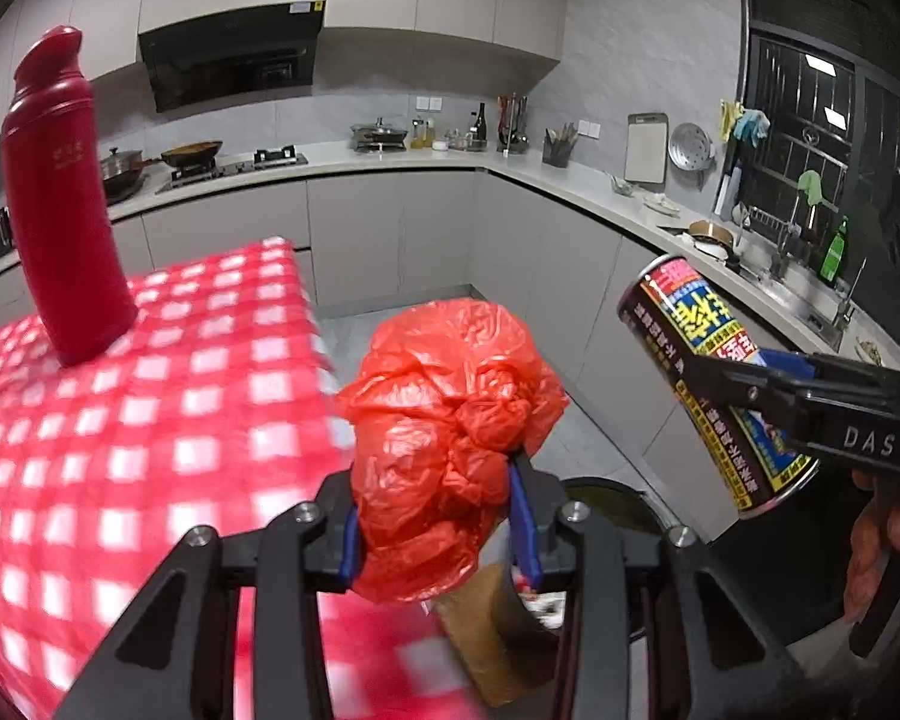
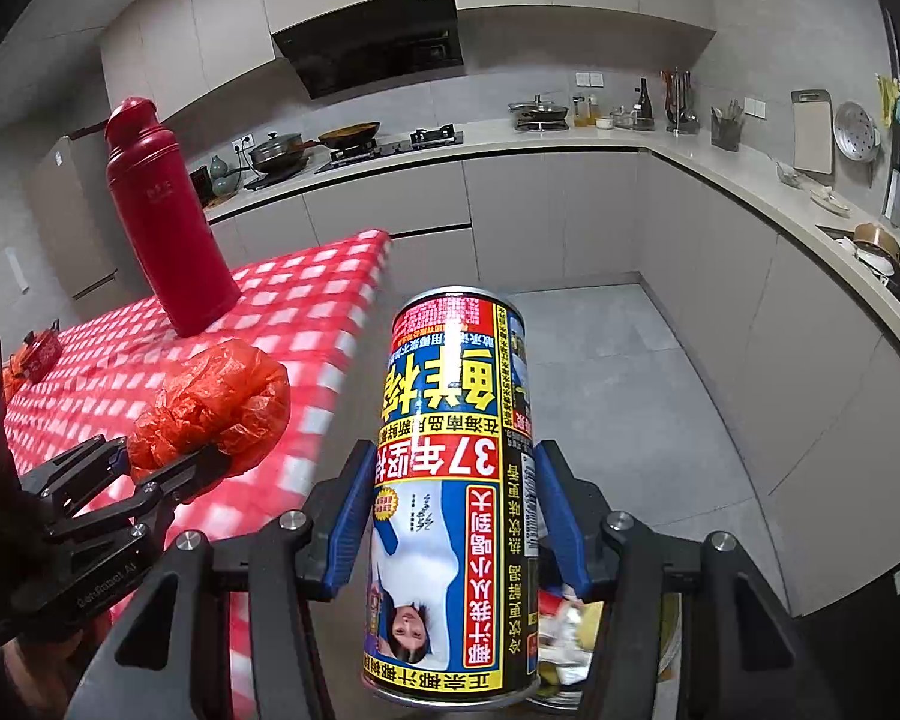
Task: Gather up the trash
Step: 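Lift red bag and spray can and carry them over the black bin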
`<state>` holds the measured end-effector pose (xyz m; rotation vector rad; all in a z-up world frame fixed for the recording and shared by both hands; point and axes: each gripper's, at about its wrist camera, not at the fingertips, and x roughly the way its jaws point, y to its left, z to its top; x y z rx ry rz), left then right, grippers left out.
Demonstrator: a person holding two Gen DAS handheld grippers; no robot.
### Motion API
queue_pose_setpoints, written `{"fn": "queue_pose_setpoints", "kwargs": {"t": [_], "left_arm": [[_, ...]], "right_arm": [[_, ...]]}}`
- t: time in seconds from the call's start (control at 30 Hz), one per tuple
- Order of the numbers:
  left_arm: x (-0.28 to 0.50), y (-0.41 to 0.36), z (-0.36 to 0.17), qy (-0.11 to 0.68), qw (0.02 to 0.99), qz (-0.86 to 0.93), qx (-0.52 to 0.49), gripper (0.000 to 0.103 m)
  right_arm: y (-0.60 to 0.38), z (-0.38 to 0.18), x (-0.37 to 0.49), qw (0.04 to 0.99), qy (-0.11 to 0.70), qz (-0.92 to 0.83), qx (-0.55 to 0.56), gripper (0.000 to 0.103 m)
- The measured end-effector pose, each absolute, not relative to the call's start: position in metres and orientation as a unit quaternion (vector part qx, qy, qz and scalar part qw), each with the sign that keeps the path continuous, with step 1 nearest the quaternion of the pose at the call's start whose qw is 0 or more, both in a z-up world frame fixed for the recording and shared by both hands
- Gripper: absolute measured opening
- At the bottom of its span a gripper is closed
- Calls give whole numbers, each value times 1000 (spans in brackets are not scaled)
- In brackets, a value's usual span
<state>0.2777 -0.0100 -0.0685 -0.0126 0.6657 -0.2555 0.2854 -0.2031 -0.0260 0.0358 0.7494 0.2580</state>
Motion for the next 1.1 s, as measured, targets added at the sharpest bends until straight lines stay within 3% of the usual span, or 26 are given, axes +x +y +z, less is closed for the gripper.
{"fn": "queue_pose_setpoints", "kwargs": {"t": [0.5, 1.1], "left_arm": [[267, -86, -120, 370, 921, -122, -19, 40], [265, -122, -175, 396, 911, -112, -24, 40]], "right_arm": [[-311, -82, 274, 909, 403, 106, 20, 55], [-317, -153, 277, 893, 432, 127, -8, 55]]}}
